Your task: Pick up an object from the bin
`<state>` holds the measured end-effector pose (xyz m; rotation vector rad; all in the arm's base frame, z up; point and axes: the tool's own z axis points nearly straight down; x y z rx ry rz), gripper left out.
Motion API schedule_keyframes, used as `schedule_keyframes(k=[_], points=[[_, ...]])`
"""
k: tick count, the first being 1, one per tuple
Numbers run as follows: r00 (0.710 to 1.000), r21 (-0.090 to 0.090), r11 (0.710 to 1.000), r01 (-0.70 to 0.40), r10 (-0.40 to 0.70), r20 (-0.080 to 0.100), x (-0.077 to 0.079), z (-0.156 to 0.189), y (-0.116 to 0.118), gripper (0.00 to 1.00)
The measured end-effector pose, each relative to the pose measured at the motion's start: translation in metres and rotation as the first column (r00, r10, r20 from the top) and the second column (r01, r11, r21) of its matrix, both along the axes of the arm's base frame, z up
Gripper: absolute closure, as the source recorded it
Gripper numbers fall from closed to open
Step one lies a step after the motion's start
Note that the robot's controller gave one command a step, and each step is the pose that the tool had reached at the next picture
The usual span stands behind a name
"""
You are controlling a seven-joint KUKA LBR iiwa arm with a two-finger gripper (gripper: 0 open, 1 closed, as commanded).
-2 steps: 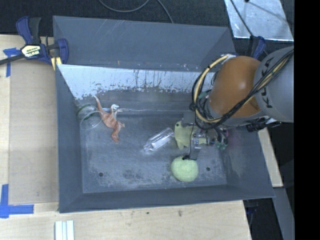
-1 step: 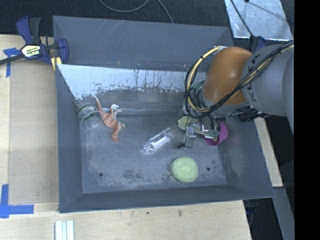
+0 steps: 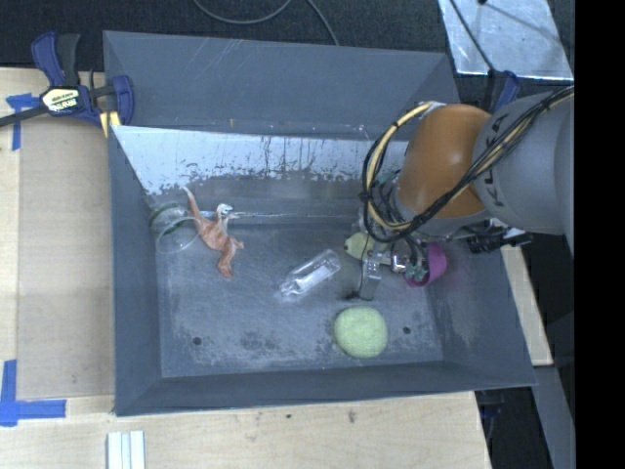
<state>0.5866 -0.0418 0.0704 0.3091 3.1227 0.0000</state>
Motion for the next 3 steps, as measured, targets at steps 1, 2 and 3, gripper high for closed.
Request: schedule_keyframes(k=[1, 2, 3], points=[[1.000, 0.000, 1.000, 0.031, -0.031, 0.002, 0.000, 0.000, -0.026, 0.00], [1.000, 0.000, 1.000, -0.002, 0.002, 0.003, 0.001, 0.001, 0.000, 1.00], [1.000, 0.000, 1.000, -0.002, 0.002, 0.003, 0.001, 0.001, 0.000, 1.00]])
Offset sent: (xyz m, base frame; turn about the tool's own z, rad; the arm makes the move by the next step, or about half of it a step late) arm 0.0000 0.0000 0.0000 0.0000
